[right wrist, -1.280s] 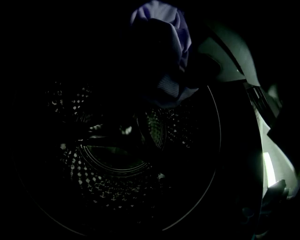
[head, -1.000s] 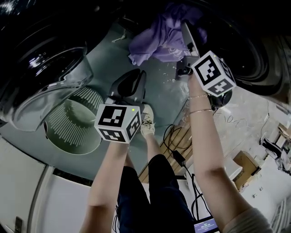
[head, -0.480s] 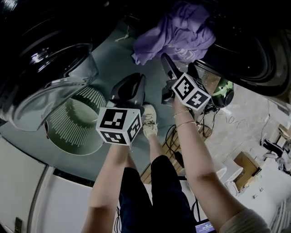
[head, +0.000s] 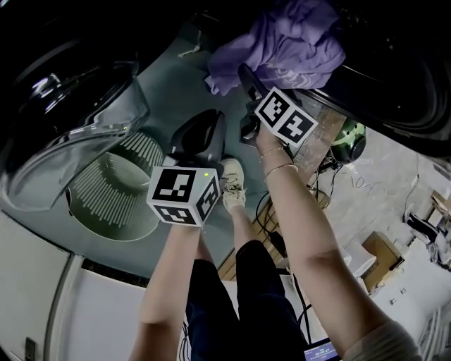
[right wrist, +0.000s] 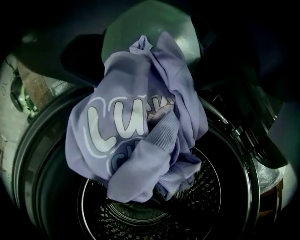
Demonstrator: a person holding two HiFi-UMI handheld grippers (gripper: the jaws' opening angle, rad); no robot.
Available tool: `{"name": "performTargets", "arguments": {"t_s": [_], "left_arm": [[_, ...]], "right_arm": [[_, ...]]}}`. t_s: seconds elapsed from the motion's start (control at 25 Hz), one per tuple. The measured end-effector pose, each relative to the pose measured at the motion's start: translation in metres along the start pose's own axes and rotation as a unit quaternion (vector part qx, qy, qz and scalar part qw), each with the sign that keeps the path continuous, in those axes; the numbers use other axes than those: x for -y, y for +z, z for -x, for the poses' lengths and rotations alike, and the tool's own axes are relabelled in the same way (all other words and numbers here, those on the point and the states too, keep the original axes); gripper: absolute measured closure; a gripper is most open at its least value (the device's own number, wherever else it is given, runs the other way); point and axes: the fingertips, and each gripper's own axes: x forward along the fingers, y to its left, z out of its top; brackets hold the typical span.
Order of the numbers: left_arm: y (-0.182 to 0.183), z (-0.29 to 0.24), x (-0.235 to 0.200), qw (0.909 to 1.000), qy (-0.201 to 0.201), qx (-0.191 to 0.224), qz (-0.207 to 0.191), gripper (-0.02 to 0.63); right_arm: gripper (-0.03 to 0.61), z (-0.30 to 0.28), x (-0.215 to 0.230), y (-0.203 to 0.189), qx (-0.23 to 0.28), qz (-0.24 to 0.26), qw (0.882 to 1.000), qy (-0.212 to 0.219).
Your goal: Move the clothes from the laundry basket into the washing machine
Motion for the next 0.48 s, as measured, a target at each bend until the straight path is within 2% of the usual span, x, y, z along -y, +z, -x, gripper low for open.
{"name": "performTargets", "arguments": {"t_s": [0.08, 0.12, 0.2, 0.28, 0.4, 0.48], "left_arm": [[-0.003, -0.001, 0.001, 1.0, -0.005, 0.0, -0.002, 0.571], [-0.004, -0.001, 0.001, 1.0, -0.006, -0.001, -0.004, 0.571], [-0.006, -0.001, 0.001, 1.0, -0.006, -0.002, -0.007, 0.571], [-0.006, 0.0, 0.001, 1.0, -0.004, -0.003, -0.007, 0.571], [-0.006, 0.003, 0.002, 1.0, 0.0, -0.005, -0.007, 0.575], [-0.003, 0.005, 0.006, 1.0, 0.001, -0.005, -0.006, 0.577]], "right_arm": [[-0.003, -0.004, -0.001, 0.002, -0.001, 0.014, 1.0, -0.007], [0.046, -0.005, -0.001, 0.005, 0.0, 0.022, 1.0, -0.011], [0.223, -0.004, 0.001, 0.013, 0.003, 0.034, 0.999, -0.019], [0.351, -0.001, 0.001, 0.02, 0.001, 0.039, 0.999, -0.023], [0.506, 0.009, -0.003, 0.027, 0.001, 0.05, 0.999, -0.018], [0.52, 0.024, -0.007, 0.035, 0.018, 0.049, 0.999, -0.011]]}}
